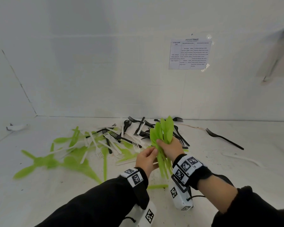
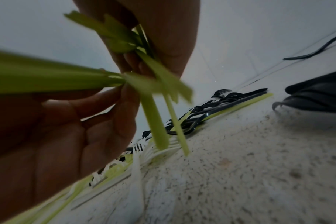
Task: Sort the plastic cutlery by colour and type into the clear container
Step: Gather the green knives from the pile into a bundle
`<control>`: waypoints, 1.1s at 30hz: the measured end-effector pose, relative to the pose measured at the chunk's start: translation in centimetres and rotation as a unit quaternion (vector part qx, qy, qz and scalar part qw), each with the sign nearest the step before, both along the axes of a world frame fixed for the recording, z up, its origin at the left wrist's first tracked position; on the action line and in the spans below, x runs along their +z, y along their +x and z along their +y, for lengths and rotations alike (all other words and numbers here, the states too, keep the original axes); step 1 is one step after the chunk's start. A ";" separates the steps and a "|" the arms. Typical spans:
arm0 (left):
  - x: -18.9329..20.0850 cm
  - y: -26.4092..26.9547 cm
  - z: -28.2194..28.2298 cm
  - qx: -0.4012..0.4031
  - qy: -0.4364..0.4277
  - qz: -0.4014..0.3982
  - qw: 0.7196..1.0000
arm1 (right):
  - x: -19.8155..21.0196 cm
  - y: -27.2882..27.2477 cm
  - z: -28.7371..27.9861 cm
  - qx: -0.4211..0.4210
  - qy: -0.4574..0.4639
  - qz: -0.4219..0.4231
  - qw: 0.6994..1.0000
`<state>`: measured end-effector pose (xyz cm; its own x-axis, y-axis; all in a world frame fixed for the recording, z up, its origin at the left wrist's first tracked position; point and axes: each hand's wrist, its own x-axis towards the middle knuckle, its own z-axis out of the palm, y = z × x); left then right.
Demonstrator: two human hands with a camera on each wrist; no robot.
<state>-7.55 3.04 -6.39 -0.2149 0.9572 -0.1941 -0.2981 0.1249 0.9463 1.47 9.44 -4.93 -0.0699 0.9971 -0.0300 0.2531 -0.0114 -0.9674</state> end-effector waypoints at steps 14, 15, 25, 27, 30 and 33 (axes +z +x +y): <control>-0.5 -0.8 -0.1 0.020 0.014 -0.028 0.999 | 0.3 0.0 -1.1 0.054 -0.022 0.007 0.998; -0.5 -0.9 -0.1 0.019 0.015 -0.032 0.999 | 0.4 0.2 -1.1 0.056 -0.027 0.009 0.998; -0.4 -1.2 0.3 0.022 0.013 -0.074 0.997 | 0.8 0.5 -1.2 0.096 -0.108 0.093 0.985; -0.5 -1.2 0.3 0.023 0.013 -0.072 0.997 | 0.7 0.4 -1.3 0.086 -0.114 0.148 0.979; -0.6 -1.2 0.3 0.023 0.016 -0.067 0.997 | 0.6 0.5 -1.6 0.087 -0.095 0.166 0.978; -0.8 -1.1 0.2 0.015 0.023 -0.059 0.998 | 0.3 0.8 -1.9 0.091 -0.059 0.119 0.987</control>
